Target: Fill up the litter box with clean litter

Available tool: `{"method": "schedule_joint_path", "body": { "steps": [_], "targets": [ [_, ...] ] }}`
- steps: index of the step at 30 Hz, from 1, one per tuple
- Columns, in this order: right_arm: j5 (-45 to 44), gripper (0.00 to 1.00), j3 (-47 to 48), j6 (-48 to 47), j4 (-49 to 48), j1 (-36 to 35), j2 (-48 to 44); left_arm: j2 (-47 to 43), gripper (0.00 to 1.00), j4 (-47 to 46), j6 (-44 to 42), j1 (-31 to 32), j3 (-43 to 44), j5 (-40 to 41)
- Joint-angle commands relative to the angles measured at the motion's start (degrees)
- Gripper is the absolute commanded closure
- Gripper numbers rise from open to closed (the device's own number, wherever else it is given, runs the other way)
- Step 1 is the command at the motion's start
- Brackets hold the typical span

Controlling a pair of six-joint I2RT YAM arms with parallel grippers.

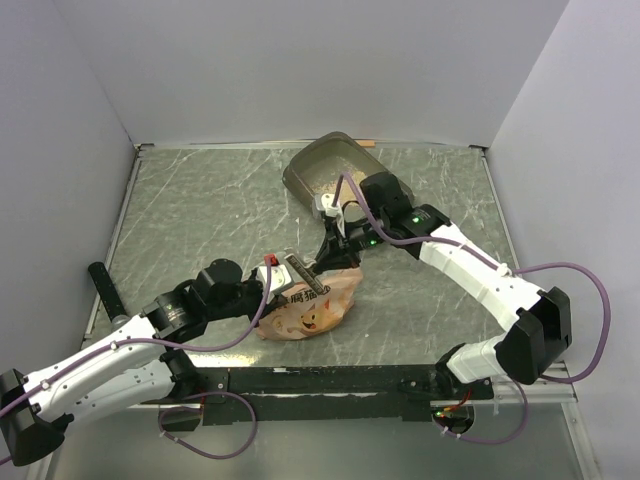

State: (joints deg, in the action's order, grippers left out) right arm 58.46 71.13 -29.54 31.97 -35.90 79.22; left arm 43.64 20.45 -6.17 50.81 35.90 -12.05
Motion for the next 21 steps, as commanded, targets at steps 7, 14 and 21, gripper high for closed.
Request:
{"method": "schedule_joint_path", "body": {
  "steps": [7, 14, 21],
  "targets": [
    [-7.8, 1.0, 0.3, -7.4, 11.0, -2.6, -0.8, -2.1, 0.99, -4.1, 1.1, 0.3, 0.8, 1.7],
    [-17.7, 1.0, 1.0, -9.6, 17.7, -5.3, -2.1, -2.2, 0.99, -4.0, 1.2, 0.4, 0.8, 2.0],
    [-29.2, 1.0, 4.5, -10.7, 23.4, -9.4, -1.3, -1.9, 0.99, -3.7, 1.4, 0.7, 0.8, 2.4]
  ]
}}
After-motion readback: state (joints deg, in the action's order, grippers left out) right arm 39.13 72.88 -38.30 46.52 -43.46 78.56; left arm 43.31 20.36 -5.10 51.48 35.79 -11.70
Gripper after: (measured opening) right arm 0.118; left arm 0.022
